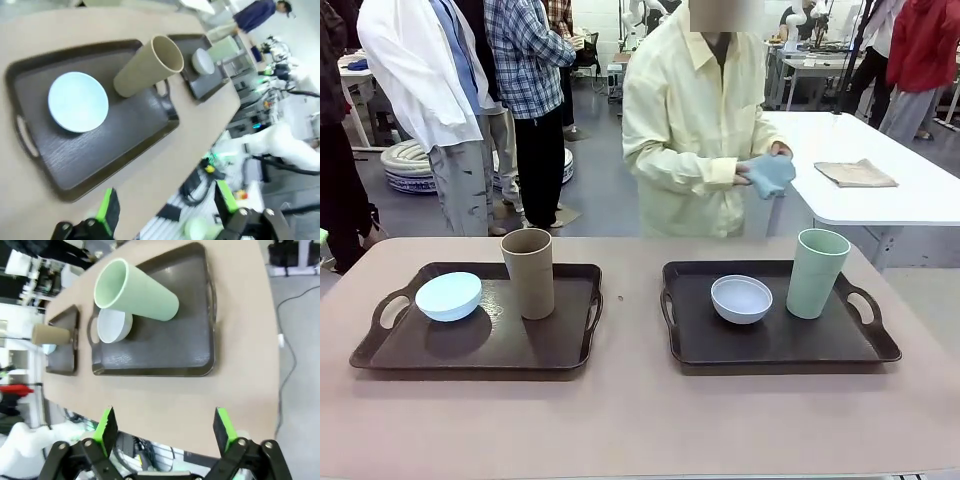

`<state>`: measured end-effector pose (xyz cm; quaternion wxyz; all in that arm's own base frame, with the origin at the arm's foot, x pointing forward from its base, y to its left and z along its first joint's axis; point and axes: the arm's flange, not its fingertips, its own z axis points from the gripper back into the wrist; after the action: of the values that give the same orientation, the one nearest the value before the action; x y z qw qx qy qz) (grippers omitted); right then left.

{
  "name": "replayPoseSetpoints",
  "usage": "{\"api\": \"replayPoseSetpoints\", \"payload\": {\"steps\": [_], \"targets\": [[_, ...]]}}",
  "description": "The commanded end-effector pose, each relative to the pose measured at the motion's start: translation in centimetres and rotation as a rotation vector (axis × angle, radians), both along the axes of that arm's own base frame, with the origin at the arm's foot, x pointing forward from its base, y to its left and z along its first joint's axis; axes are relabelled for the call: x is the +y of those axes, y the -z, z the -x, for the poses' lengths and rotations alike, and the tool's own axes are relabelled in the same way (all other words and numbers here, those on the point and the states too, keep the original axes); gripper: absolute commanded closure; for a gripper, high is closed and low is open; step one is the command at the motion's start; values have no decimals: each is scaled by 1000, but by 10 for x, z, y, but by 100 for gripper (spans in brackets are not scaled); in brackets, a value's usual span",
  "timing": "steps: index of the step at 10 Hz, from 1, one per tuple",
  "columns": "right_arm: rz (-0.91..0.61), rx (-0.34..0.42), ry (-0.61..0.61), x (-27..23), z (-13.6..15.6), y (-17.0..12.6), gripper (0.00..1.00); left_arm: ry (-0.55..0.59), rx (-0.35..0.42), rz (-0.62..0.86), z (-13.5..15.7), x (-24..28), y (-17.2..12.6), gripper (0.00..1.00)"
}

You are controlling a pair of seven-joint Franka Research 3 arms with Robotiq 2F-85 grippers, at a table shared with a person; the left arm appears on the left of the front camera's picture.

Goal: Set up a tray with a mat and arrange the tableware.
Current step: Pick up the Picnic Bowl and Reusable plastic cup from the Handle tray in front of the human's position and hold them in the air.

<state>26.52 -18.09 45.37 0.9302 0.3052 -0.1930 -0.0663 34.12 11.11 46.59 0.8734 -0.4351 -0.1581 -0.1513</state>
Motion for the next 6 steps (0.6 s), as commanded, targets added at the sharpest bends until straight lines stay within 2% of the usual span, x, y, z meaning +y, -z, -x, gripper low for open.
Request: {"api": "replayPoseSetpoints", "payload": {"steps": [1,3,5,6], "targets": [[-96,-35,-37,3,27,42,0,2,43,64,-18,19,11,0],[-193,-77,-29,-15,35,44,0,-8,39,31,-7,23,9,0],[-195,-84,-25,-14,29,44,0,-6,4,-10,-4,18,5,0],[-169,-60,-6,-32,26,30,0,-15,61,33,-11,24,16,0]]}}
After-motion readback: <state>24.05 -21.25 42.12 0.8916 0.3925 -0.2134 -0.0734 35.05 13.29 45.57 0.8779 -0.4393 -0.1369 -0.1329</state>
